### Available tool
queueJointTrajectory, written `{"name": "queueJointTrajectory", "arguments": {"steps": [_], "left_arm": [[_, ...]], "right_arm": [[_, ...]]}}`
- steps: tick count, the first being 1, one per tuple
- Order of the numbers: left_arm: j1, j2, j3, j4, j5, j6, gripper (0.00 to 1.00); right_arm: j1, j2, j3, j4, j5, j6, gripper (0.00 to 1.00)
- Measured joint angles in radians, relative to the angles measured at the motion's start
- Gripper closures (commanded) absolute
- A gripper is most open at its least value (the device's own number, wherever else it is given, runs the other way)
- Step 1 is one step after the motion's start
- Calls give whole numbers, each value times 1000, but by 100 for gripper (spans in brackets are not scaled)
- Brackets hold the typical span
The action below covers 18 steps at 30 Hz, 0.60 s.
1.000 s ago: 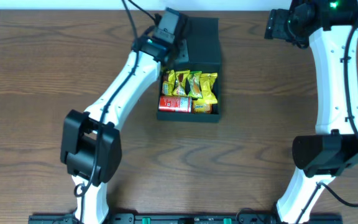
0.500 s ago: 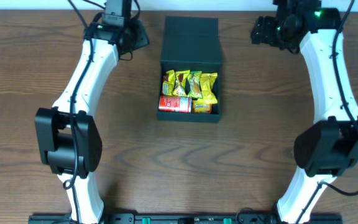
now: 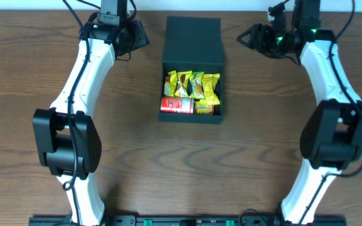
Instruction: Pack container
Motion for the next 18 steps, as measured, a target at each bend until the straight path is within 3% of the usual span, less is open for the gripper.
{"name": "queueJointTrajectory", "arguments": {"steps": [9,18], "left_arm": [[0,0,0,-33,0,3,39],[0,0,0,-46,0,6,43]], "right_arm": [[-1,178,-2,68,-166,174,31],[-1,270,-4,182,-307,305,27]]}}
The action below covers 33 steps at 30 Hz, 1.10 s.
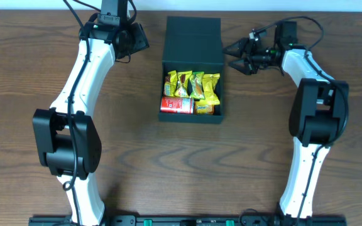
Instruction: Pack container
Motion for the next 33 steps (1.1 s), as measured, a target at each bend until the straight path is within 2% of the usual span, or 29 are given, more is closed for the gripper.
{"name": "queueJointTrajectory", "arguments": {"steps": [11,16,18,33], "left_arm": [[0,0,0,0,0,0,34],[0,0,0,-3,0,4,9],[0,0,0,-5,0,4,4],[0,0,0,-7,23,5,5]], "right_arm": [[0,12,-2,108,-48,145,27],[1,12,-2,112,-48,172,25],[3,12,-2,111,-48,179,23],[27,61,-2,168,-52,201,25]]}}
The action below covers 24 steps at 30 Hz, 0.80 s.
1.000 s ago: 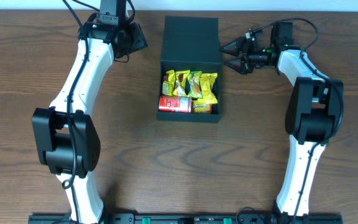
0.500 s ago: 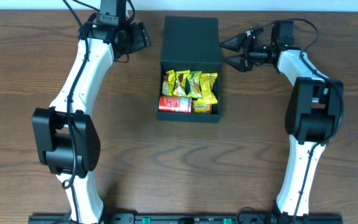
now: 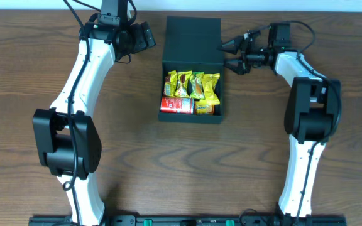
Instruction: Pack container
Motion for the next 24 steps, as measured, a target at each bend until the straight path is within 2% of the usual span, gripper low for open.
{"name": "queueJointTrajectory", "arguments": {"steps": [11,24], "left_arm": [[0,0,0,-16,3,0,5],[0,0,0,-18,3,0,5]], "right_arm": [[0,29,-3,246,-34,61,25],[0,29,-3,359,-91,78,26]]}}
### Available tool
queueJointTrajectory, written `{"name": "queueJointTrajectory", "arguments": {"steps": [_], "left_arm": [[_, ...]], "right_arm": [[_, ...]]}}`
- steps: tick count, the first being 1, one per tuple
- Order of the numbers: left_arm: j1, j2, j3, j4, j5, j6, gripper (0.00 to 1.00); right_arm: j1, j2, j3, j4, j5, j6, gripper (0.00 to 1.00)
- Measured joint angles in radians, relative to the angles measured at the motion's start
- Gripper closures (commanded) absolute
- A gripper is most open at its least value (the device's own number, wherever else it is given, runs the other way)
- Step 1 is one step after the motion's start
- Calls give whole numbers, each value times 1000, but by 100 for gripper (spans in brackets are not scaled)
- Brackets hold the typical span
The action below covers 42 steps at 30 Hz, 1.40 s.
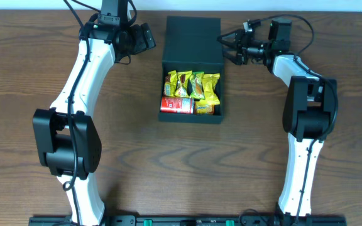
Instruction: Pack container
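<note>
A black box (190, 117) stands mid-table, its black lid (192, 39) folded back flat behind it. Inside lie several yellow snack packets (192, 84) and a red packet (176, 105). My left gripper (147, 37) hovers open a short way off the lid's left edge, not touching it. At the lid's right edge, near the far corner, my right gripper (226, 48) is open with its fingertips pointing at the lid. Whether they touch the lid cannot be told. Neither gripper holds anything.
The brown wooden table (168, 163) surrounds the box. Both white arms reach from the front edge along the left and right sides to the far end. Cables trail off each wrist near the back edge.
My right gripper has shifted a little toward the far edge along the lid's right side, and its fingers look slightly less spread. The left gripper and the box contents have not changed.
First my right gripper stood well to the right of the lid and the left a bit off its left side. The right then stood closer to the lid, then at its right edge, while the left came slightly nearer. The box stayed put.
</note>
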Motion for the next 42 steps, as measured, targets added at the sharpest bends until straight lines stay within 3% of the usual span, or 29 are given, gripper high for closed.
{"name": "queueJointTrajectory", "arguments": {"steps": [18,30,34,42], "left_arm": [[0,0,0,-1,0,26,5],[20,0,0,-1,0,40,5],[40,0,0,2,18,41,5],[47,0,0,147,91,67,5]], "right_arm": [[-3,0,0,246,-143,4,21],[-2,0,0,364,-286,9,23],[0,0,-1,450,-309,55,23],[22,0,-1,814,-341,287,22]]}}
